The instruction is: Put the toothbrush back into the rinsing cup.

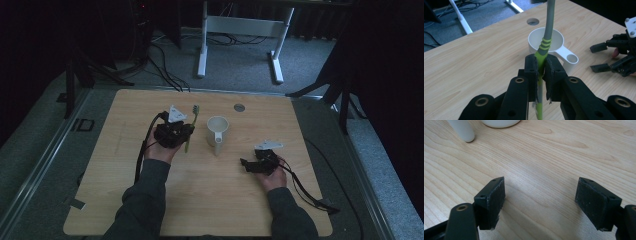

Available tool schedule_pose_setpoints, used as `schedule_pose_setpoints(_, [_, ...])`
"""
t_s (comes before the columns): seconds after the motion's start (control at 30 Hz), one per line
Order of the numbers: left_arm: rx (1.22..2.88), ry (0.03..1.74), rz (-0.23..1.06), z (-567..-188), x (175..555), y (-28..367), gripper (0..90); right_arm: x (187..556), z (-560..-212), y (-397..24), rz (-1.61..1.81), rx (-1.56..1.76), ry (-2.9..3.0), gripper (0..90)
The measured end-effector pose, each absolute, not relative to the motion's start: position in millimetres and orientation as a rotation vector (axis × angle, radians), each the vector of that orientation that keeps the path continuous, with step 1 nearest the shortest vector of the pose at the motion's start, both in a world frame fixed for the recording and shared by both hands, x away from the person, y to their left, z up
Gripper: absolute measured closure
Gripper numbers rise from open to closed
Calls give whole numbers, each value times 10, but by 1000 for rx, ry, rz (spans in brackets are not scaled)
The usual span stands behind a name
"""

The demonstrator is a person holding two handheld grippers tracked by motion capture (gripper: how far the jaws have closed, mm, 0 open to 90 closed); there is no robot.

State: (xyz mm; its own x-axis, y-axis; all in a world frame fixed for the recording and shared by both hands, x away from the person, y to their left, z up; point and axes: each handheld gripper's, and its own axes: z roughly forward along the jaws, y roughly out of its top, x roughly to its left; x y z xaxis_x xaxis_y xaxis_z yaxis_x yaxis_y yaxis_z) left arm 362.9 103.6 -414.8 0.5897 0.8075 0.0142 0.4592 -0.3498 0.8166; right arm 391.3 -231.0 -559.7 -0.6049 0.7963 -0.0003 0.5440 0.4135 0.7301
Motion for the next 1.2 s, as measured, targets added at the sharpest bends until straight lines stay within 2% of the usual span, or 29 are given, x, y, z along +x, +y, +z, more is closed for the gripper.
schedule_pose_setpoints(1.2, [1916, 924, 552, -4020, 3674, 794, 811, 3915, -5597, -2310, 1009, 1151, 2327, 235])
